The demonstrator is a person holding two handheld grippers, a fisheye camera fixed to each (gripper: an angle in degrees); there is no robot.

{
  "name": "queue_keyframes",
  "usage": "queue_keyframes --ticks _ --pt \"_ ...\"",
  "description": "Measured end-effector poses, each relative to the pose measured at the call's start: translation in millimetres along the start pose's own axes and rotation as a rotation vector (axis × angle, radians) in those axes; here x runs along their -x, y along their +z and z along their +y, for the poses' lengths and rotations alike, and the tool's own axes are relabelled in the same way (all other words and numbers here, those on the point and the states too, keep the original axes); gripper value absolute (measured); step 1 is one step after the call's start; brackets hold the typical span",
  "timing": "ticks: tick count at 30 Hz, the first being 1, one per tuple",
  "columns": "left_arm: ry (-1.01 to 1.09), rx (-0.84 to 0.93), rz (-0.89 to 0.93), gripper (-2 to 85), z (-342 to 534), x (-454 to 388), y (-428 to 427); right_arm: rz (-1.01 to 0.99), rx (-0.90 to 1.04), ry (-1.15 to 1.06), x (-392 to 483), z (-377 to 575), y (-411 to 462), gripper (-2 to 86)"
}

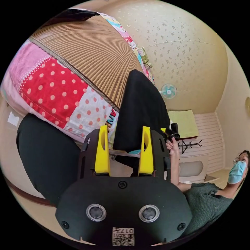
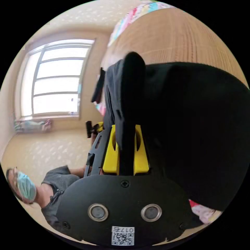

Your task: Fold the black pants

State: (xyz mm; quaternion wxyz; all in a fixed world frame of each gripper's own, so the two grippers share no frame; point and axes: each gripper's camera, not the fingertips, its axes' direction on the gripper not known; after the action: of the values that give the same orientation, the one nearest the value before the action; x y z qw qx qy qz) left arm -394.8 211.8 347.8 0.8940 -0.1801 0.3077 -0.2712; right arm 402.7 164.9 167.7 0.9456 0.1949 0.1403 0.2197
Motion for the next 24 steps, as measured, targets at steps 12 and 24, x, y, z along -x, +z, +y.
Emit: queue_keyframes --ticks 12,24 --pt "0.379 0.015 0.37 7.8 19.3 -91.9 -3.8 0.752 -0.349 -0.114 84.8 52.7 76.5 2.7" --pt "0.995 0.416 0.328 10.2 53.5 -348.8 221.3 0.155 -0.479 -0.017 25.6 140.6 28.0 1.0"
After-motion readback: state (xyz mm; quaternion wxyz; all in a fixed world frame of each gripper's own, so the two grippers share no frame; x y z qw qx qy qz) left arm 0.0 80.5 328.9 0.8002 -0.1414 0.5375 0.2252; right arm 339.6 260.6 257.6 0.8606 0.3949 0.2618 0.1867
